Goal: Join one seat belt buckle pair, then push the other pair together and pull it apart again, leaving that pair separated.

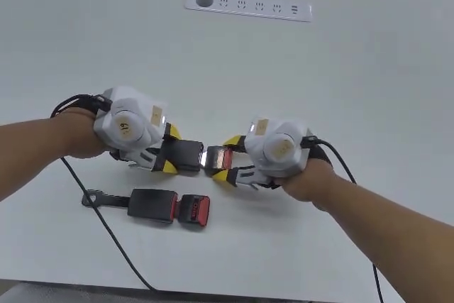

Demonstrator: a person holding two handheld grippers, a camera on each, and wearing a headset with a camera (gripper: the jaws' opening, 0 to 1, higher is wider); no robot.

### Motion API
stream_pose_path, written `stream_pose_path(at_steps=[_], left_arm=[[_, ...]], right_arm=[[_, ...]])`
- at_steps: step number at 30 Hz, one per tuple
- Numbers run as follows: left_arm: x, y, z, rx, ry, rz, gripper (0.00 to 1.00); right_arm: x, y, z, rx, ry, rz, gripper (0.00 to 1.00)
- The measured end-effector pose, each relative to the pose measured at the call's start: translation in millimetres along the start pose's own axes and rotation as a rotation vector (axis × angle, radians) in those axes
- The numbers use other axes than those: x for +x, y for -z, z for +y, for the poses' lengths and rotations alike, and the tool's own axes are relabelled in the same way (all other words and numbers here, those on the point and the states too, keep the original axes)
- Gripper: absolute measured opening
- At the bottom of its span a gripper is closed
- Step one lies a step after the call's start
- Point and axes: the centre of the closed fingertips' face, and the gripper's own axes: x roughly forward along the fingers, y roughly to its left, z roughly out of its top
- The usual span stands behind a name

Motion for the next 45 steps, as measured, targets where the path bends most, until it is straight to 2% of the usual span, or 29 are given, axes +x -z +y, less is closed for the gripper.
stream_pose_path(at_steps=[18,25,29,39,45], left_arm=[[0.2,-0.2,0.4,-0.013,-0.003,0.003,0.34],[0.4,-0.3,0.3,-0.017,-0.003,0.002,0.34],[0.8,-0.9,0.2,-0.016,-0.002,0.008,0.34],[0.1,-1.4,-0.1,-0.03,-0.007,-0.009,0.34],[0.4,-1.3,0.3,-0.032,-0.006,-0.013,0.35]], right_arm=[[-1.0,1.8,-1.2,-0.003,0.017,-0.006,0.35],[-8.5,9.5,-3.5,0.0,0.025,-0.011,0.35],[-13.6,14.8,-5.5,0.01,0.02,-0.041,0.35],[-16.9,15.8,-4.1,0.013,0.019,-0.067,0.36],[-24.7,23.9,-5.7,0.006,0.02,-0.077,0.36]])
